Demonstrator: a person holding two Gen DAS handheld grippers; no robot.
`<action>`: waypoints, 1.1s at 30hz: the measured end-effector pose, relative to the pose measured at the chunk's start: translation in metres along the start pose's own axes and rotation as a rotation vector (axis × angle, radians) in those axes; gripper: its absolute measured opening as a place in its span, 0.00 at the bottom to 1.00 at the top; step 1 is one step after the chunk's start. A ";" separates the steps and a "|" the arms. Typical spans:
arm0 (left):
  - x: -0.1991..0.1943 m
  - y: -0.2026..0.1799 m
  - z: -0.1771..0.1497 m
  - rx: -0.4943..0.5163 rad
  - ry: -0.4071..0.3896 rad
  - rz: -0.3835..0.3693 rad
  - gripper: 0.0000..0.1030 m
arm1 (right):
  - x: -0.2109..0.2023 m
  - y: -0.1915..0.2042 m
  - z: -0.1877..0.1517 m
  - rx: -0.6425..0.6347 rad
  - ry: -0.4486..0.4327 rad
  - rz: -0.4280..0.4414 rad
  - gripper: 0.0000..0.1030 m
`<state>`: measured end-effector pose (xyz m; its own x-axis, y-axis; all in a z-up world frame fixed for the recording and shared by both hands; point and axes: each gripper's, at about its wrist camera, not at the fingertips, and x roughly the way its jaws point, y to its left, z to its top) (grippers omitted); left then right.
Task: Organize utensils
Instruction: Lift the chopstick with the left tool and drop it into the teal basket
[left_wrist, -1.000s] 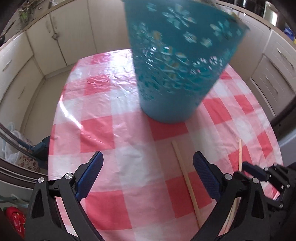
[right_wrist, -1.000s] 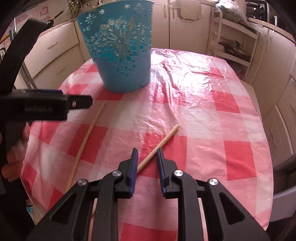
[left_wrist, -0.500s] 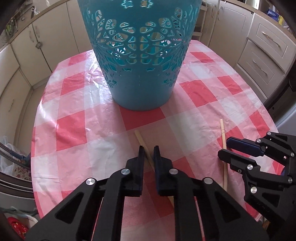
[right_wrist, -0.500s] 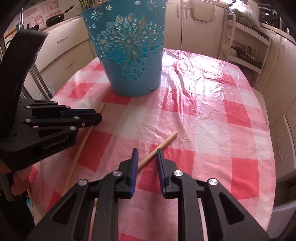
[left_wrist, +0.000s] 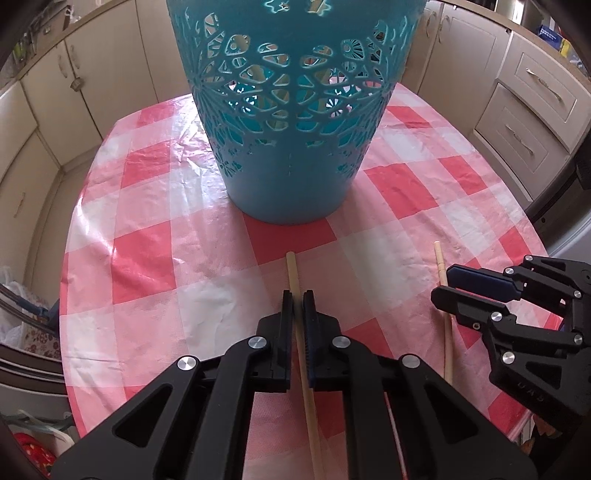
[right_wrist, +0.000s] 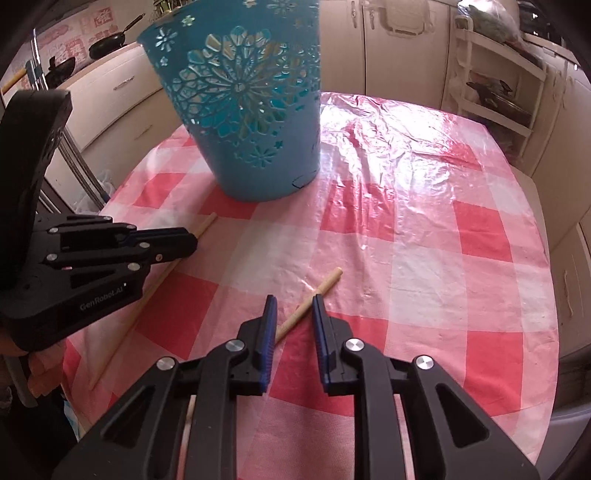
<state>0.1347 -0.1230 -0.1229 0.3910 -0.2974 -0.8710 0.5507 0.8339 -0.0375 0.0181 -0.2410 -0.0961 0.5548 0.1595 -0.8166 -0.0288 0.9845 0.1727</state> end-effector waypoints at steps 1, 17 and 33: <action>-0.001 0.000 0.000 -0.002 -0.002 0.005 0.05 | 0.000 0.000 0.000 -0.003 -0.004 -0.003 0.19; -0.096 0.018 0.007 -0.113 -0.236 -0.067 0.05 | 0.000 0.014 -0.010 -0.076 -0.076 -0.064 0.27; -0.217 0.045 0.118 -0.242 -0.723 -0.057 0.05 | 0.001 0.019 -0.010 -0.098 -0.075 -0.061 0.35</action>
<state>0.1615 -0.0754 0.1224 0.7979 -0.5044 -0.3302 0.4405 0.8617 -0.2518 0.0097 -0.2213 -0.0987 0.6188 0.0965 -0.7796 -0.0720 0.9952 0.0660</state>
